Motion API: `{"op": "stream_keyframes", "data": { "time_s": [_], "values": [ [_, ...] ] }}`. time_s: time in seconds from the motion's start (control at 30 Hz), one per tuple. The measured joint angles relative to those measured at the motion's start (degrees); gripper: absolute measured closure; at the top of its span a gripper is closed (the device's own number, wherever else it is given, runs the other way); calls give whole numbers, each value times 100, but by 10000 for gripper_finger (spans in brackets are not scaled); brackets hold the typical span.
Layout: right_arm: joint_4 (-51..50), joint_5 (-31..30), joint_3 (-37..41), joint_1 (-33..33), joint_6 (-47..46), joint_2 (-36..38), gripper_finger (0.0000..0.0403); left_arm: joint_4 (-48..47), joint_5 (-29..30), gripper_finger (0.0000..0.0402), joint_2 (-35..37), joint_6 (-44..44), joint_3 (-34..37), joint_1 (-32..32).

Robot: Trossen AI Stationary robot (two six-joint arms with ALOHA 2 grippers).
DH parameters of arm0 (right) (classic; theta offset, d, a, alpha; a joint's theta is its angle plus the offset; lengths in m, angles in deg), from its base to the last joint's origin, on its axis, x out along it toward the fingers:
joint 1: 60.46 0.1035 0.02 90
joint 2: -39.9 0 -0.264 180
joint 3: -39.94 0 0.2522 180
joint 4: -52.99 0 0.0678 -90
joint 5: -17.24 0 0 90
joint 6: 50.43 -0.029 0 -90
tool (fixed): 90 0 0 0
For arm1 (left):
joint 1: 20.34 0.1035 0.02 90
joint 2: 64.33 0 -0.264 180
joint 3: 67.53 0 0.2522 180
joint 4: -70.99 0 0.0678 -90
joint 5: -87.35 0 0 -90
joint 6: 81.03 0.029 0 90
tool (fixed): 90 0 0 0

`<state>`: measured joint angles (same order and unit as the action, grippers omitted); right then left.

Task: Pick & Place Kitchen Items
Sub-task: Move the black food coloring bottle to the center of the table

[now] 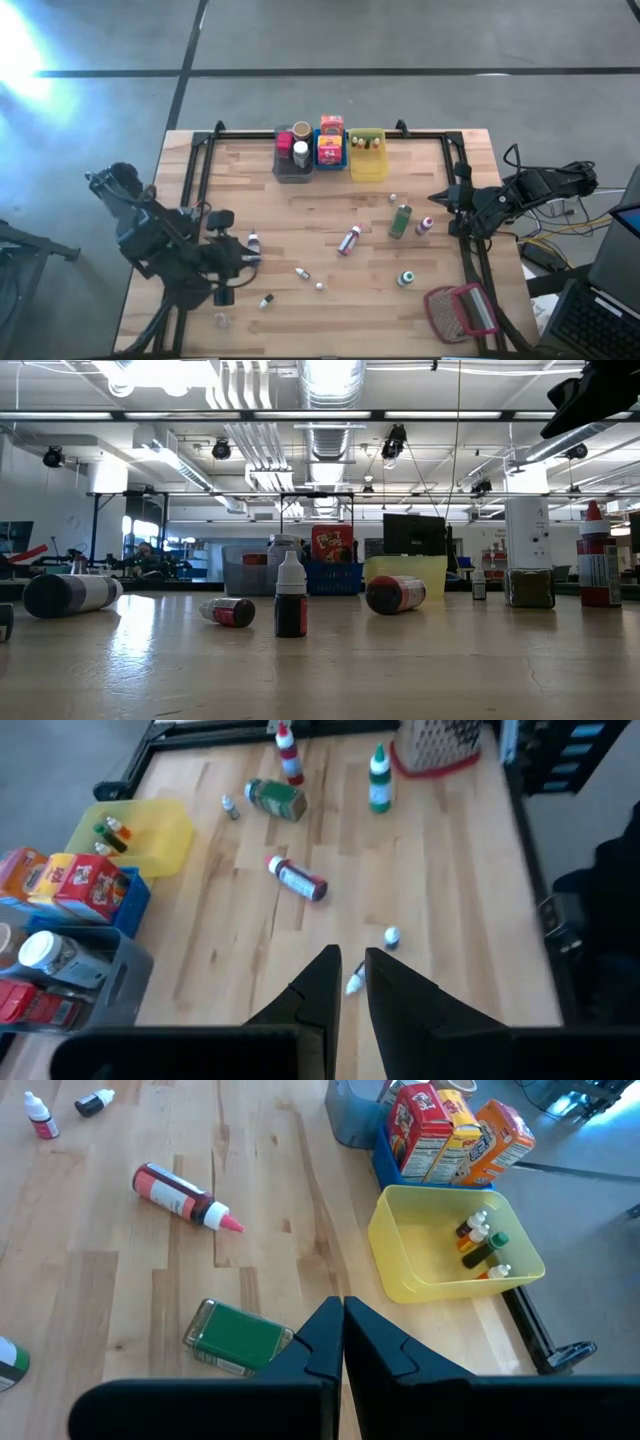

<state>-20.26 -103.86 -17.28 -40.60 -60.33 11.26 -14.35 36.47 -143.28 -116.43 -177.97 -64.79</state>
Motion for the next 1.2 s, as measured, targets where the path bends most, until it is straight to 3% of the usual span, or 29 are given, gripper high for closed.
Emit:
{"op": "stream_keyframes", "data": {
  "time_s": [0.4,0.83,1.2],
  "values": [
    [0,-1,0,0,0,0,394,428,259,346,-180,16,1054,123],
    [1,-1,-1,2,-2,0,394,1450,-691,344,-186,-157,1998,116],
    [-1,-1,-1,0,-2,0,394,1539,-1055,265,-184,-1829,2522,128]
  ]
}}
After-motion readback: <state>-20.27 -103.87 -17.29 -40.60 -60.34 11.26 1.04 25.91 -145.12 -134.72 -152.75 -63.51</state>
